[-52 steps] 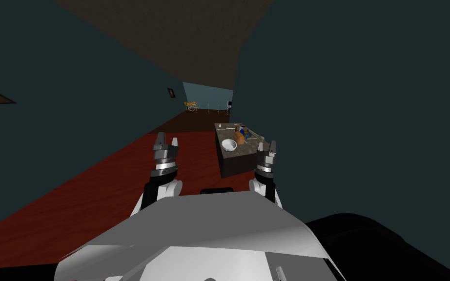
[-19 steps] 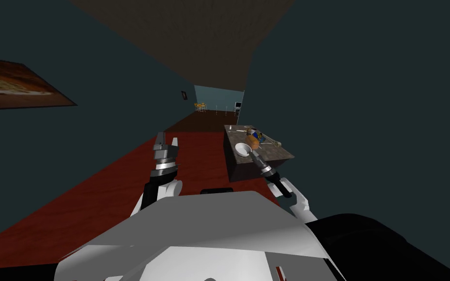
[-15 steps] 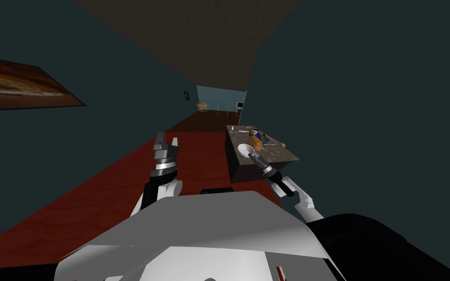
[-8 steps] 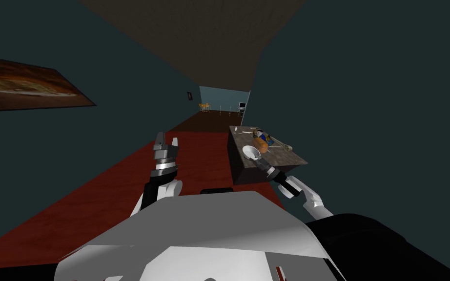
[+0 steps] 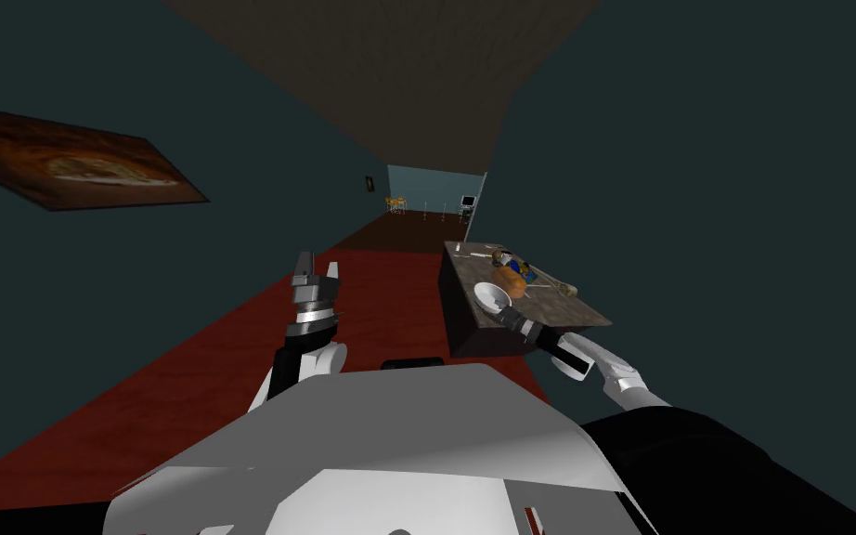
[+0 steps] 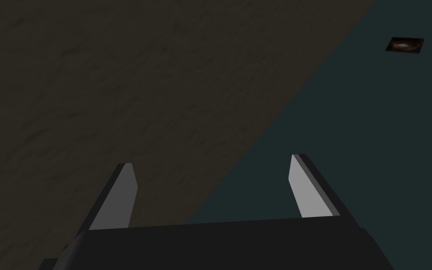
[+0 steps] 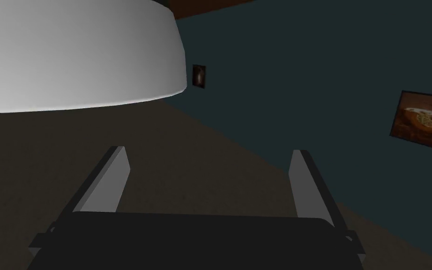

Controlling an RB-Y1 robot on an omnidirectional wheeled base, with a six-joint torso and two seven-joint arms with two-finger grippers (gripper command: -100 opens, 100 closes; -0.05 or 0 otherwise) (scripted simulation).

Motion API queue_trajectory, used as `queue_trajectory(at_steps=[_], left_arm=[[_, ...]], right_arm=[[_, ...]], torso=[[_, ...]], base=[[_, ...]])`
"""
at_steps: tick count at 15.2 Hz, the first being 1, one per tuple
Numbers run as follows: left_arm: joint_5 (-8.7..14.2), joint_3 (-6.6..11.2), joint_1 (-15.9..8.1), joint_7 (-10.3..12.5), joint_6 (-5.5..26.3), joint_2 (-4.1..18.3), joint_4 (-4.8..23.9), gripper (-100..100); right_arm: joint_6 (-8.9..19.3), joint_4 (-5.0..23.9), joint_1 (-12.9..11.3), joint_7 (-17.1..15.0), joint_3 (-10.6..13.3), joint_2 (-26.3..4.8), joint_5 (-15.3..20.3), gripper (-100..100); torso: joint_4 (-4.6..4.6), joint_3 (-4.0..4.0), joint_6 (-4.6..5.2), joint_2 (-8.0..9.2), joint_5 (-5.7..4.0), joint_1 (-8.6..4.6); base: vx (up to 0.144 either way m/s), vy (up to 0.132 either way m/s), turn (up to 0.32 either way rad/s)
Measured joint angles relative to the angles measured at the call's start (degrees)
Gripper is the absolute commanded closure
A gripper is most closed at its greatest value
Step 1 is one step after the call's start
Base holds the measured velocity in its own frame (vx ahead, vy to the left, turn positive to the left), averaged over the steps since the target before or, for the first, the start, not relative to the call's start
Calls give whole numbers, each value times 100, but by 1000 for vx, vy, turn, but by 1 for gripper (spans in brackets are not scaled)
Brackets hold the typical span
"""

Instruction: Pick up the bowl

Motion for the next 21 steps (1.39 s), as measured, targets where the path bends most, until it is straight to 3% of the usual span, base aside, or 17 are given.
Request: queue_trajectory(at_steps=[12,17,21], left_arm=[[0,0,0,0,0,0,0,0],[0,-1,0,0,0,-1,0,0],[0,0,0,0,0,0,0,0]], right_arm=[[37,1038,231,359,312,-1374,921,-100],[-39,1668,256,540,580,-1949,1392,-100],[-15,2014,317,628,798,-2346,1745,-100]], torso=[[2,4,-1,7,0,5],[-1,-2,-1,-3,5,24],[1,3,0,5,3,16]], base=[[53,89,80],[63,119,98],[46,102,76]])
